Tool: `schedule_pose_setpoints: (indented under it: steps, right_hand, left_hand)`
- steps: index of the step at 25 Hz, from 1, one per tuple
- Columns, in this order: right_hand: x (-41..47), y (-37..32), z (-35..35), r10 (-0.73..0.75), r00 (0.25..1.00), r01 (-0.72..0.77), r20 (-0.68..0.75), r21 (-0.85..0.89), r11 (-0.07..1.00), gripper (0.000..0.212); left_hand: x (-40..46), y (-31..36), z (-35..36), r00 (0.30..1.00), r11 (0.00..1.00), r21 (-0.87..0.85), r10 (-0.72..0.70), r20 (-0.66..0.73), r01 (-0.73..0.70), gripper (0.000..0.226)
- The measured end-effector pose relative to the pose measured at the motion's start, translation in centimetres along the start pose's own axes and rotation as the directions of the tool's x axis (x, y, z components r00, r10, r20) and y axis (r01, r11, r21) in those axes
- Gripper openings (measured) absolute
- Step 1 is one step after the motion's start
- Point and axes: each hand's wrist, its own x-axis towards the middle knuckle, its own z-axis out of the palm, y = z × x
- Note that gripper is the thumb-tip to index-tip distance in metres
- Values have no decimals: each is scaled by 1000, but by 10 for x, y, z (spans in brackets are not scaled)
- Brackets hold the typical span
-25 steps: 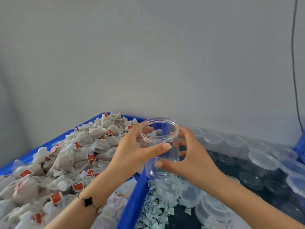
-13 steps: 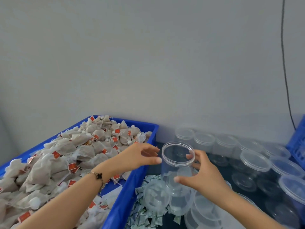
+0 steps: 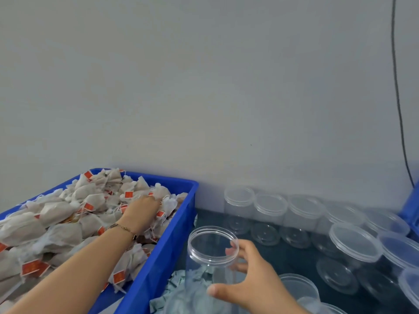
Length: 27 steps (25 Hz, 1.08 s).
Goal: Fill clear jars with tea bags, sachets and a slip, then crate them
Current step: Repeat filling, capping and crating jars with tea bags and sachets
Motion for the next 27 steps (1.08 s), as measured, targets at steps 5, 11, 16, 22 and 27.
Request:
schedule_pose_setpoints:
  steps: [5, 11, 16, 22, 27]
  right_hand:
    - [5, 12, -6, 18, 1000, -18, 6, 32, 999, 90]
    - [8, 12, -4, 6, 1000, -7, 21, 26, 1000, 89]
    - [6, 11, -4, 24, 999, -23, 25, -26, 999, 91]
    - [4, 1, 2, -34, 999, 34, -5, -61, 998, 86]
    - [-1, -7, 3, -90, 995, 89, -40, -20, 996, 85]
  left_hand:
    - [23, -6, -11, 994, 997, 56, 51, -95, -46, 52]
    - [33, 19, -24, 977, 969, 136, 198, 83, -208, 32]
    - [17, -6, -73, 986, 921, -389, -57, -158, -9, 28]
    - [-41, -8, -202, 948, 558, -781, 39, -314, -282, 29]
    - [-72, 33, -220, 908, 652, -663, 403, -110, -369, 23]
